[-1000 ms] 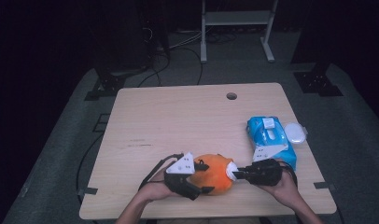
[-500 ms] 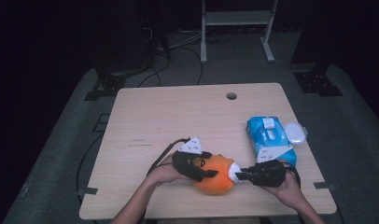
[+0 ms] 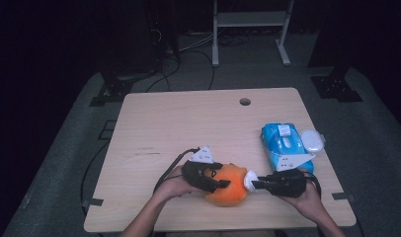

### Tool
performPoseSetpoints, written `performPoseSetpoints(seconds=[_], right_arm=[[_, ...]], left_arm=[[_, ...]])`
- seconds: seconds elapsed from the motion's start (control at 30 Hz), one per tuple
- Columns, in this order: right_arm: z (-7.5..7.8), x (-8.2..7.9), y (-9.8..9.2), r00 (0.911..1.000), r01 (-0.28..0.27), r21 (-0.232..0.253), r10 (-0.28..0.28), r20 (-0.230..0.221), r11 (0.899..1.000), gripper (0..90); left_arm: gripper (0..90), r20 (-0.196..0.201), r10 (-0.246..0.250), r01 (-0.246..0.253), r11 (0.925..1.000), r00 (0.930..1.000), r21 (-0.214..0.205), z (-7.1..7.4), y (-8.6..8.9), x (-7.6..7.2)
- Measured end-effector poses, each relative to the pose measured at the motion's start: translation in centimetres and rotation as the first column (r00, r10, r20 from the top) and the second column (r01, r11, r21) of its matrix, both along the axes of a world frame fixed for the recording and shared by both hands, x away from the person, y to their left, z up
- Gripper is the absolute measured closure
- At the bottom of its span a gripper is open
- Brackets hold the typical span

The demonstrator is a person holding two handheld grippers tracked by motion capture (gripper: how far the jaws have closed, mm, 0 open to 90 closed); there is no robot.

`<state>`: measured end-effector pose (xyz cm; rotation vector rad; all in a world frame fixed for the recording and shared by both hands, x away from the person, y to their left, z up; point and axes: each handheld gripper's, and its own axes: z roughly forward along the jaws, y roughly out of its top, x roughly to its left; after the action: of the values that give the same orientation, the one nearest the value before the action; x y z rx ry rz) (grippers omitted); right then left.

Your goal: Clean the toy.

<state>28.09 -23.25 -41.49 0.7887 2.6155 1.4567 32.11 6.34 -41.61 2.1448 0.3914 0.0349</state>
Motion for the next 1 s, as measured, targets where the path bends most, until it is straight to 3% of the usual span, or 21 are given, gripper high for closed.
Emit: performPoseSetpoints(seconds=[0.4,0.67,1.0], right_arm=[[0.0,0.0,-0.2,1.0,0.009,0.006,-0.009,-0.003,1.0,80.4],[0.1,-0.1,-0.3,1.0,0.009,0.007,-0.009,0.0,1.0,80.2],[0.2,0.0,-0.5,0.9999,0.015,0.007,-0.015,-0.002,1.0,79.8]], left_arm=[[36.4,0.036,0.027,-0.028,0.9994,0.999,0.022,0.3,-0.1,-1.0],[54.9,0.088,0.013,-0.019,0.997,0.996,0.075,0.7,-0.3,-1.9],[72.6,0.115,0.008,-0.015,0.9981,0.9933,0.059,1.0,-0.2,-2.0]])
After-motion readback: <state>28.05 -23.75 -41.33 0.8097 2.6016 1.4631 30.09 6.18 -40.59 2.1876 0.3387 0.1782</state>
